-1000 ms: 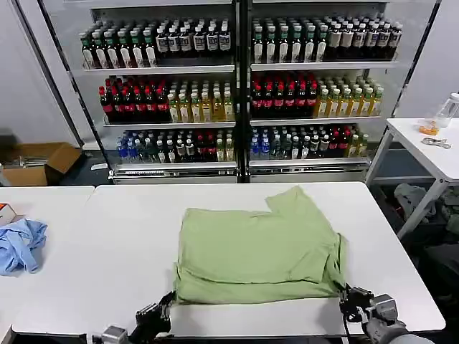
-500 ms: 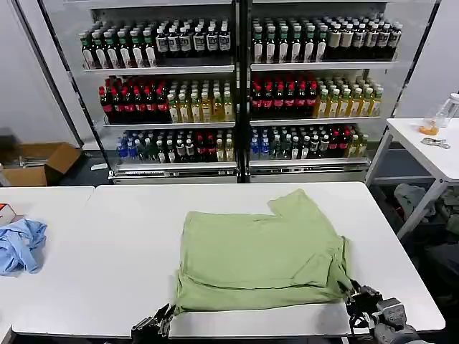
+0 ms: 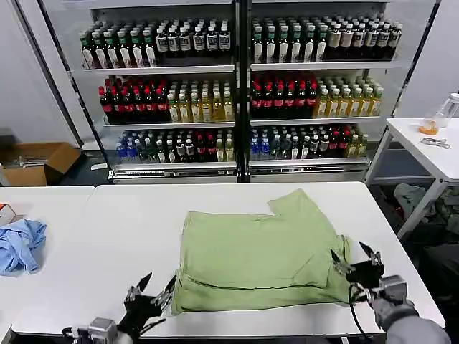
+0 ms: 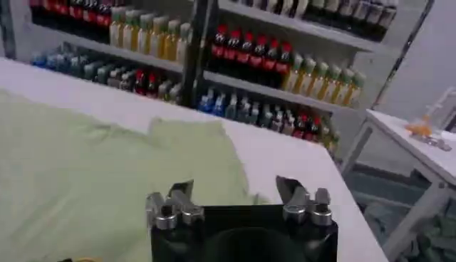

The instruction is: Fold and organize the clothes.

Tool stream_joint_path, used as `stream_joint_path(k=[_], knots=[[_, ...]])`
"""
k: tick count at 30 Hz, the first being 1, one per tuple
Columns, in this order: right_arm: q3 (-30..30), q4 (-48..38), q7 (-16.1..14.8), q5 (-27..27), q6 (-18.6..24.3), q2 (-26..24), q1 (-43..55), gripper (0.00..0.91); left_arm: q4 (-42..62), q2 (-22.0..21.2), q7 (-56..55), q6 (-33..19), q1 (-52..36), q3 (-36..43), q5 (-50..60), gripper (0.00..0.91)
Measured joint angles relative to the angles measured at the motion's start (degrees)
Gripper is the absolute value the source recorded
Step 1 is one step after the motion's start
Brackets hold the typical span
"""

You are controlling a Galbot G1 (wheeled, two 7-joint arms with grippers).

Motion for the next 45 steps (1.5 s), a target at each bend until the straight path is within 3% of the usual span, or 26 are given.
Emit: stream_joint_path(k=[10, 23, 45], knots=[[-12.9, -14.4, -0.2, 4.7, -3.5, 2.9, 21.9, 0.907, 9.5, 1.7, -3.7, 3.2, -15.4, 4.1, -3.6, 0.907], [-24.9, -32.6, -2.3, 5.3, -5.4, 9.2, 41.0, 0.907, 23.1, 1.5, -6.5, 7.0, -32.7, 11.1, -4.9, 0.907], [-29.1, -51.1, -5.0, 1.8, -5.2, 16.8, 50.5, 0.907, 41.7, -2.3, -6.7, 8.3, -49.0, 18.7, -3.8, 0.907]])
